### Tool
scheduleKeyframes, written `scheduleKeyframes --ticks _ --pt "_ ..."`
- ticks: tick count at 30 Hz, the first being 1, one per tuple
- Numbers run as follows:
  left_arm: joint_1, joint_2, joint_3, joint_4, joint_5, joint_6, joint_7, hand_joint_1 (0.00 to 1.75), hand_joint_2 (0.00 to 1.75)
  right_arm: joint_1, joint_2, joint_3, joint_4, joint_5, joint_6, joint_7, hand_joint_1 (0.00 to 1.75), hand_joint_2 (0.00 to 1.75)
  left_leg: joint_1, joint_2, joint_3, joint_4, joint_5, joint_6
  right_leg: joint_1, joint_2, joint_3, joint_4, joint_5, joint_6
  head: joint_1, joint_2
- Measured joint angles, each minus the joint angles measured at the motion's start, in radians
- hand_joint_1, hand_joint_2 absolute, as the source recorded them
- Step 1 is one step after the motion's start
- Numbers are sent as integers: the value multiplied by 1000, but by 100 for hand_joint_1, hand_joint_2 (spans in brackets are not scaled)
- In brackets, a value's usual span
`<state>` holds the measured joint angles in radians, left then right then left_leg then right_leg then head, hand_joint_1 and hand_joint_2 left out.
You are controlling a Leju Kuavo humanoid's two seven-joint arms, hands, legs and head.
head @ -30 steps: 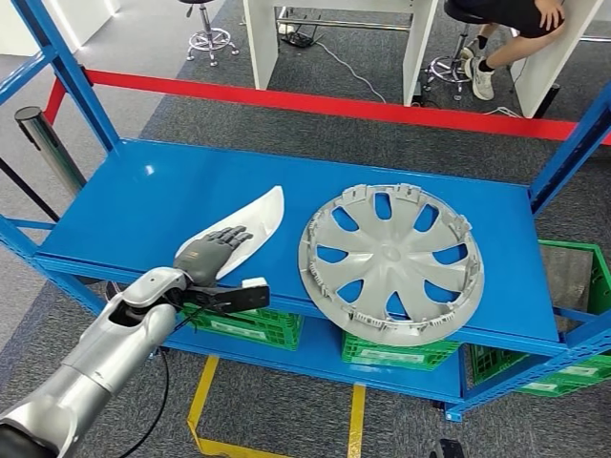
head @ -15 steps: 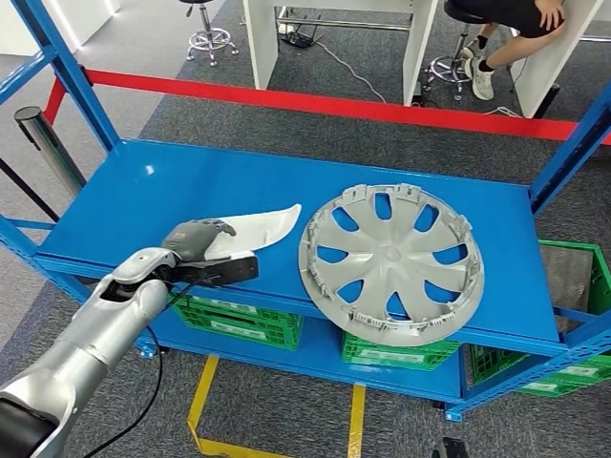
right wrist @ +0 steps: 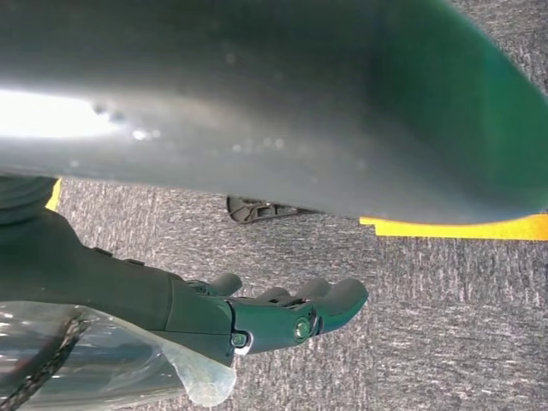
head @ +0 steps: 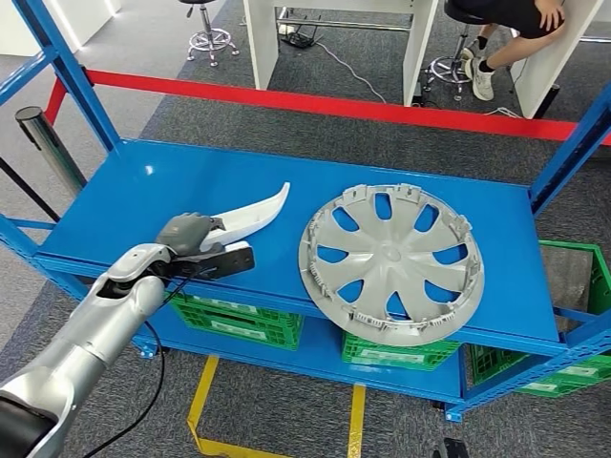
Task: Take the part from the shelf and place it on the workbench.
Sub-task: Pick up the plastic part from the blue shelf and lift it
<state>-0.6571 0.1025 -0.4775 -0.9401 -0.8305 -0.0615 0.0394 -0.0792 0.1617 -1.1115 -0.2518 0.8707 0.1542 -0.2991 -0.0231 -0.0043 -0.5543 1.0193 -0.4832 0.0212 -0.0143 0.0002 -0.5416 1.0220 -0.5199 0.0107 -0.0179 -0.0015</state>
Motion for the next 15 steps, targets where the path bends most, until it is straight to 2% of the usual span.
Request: scheduleKeyframes --ticks 9,11,15 --pt "46 -7 35 -41 32 105 -51 175 175 2 0 7 0 -8 -3 -1 0 0 0 0 0 0 0 0 0 0 0 0 0 0 0 0" --pt "78 -13 60 -69 81 199 -108 175 175 5 0 7 0 -9 -7 -5 0 0 0 0 0 0 0 0 0 1 0 0 0 0 0 0" --pt "176 -50 161 -208 282 414 -303 175 175 11 0 11 0 -8 -24 -23 0 0 0 0 -1 0 0 0 0 1 -1 0 0 0 0 0"
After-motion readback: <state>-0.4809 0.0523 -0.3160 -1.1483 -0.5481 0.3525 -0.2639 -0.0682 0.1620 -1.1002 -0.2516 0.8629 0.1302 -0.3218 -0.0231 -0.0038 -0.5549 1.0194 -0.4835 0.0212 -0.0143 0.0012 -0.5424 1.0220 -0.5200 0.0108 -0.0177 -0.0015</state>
